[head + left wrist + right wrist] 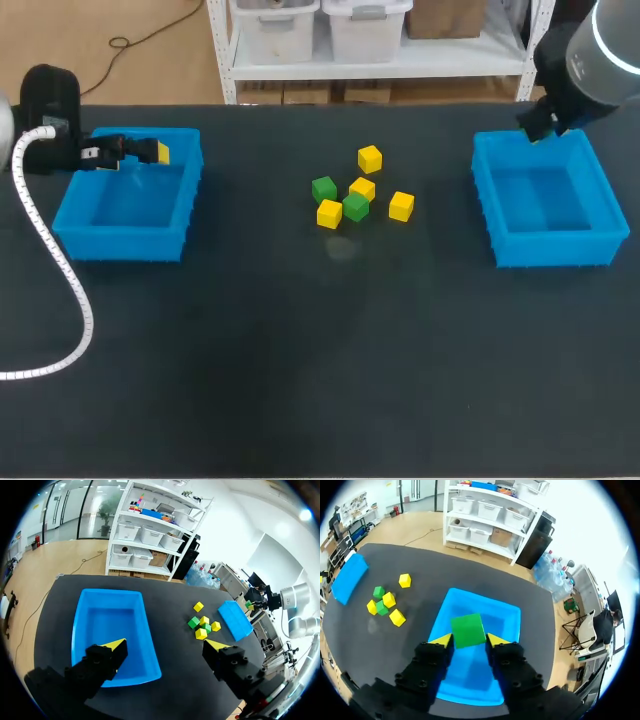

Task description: Put the green cubes in the right bin and the yellow cubes in the left bin.

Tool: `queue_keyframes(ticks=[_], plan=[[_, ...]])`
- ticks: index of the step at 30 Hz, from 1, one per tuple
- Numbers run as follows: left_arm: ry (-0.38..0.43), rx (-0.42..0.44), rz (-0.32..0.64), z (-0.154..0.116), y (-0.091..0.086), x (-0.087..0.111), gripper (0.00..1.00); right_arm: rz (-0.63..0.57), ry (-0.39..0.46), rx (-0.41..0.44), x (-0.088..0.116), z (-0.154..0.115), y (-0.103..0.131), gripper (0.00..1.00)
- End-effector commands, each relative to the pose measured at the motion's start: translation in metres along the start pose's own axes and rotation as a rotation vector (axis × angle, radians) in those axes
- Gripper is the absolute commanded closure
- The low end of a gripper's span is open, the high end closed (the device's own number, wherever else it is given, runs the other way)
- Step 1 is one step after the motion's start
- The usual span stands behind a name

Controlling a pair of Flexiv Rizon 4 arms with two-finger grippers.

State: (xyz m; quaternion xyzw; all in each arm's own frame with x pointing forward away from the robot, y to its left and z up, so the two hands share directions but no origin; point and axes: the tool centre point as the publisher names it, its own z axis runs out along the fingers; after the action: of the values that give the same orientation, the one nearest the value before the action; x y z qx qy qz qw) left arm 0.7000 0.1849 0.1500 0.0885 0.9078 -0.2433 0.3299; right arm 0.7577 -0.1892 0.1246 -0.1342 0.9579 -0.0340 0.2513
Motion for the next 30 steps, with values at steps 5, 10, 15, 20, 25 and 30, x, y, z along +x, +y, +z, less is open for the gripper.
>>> queue_keyframes(ticks=[5, 10, 15, 20, 25, 30], plan=[[0.000, 0.000, 0.000, 0.000, 0.000, 0.000, 0.00, 0.008, -0.015, -0.017, 0.005, -0.004, 0.001, 0.00], [0.000, 0.000, 0.000, 0.000, 0.000, 0.000, 0.00, -0.060, -0.050, -0.052, -0.009, -0.020, 0.024, 0.00], [0.000, 0.000, 0.000, 0.000, 0.000, 0.000, 0.00, -0.173, -0.087, -0.109, -0.025, -0.033, 0.071, 0.00], [0.000, 0.000, 0.000, 0.000, 0.000, 0.000, 0.00, -0.331, -0.099, -0.182, -0.028, -0.041, 0.126, 0.00], [0.000, 0.000, 0.000, 0.000, 0.000, 0.000, 0.00, -0.432, -0.056, -0.342, -0.022, -0.042, 0.172, 0.00], [0.000, 0.000, 0.000, 0.000, 0.000, 0.000, 0.00, -0.463, 0.006, -0.474, -0.014, -0.035, 0.200, 0.00]])
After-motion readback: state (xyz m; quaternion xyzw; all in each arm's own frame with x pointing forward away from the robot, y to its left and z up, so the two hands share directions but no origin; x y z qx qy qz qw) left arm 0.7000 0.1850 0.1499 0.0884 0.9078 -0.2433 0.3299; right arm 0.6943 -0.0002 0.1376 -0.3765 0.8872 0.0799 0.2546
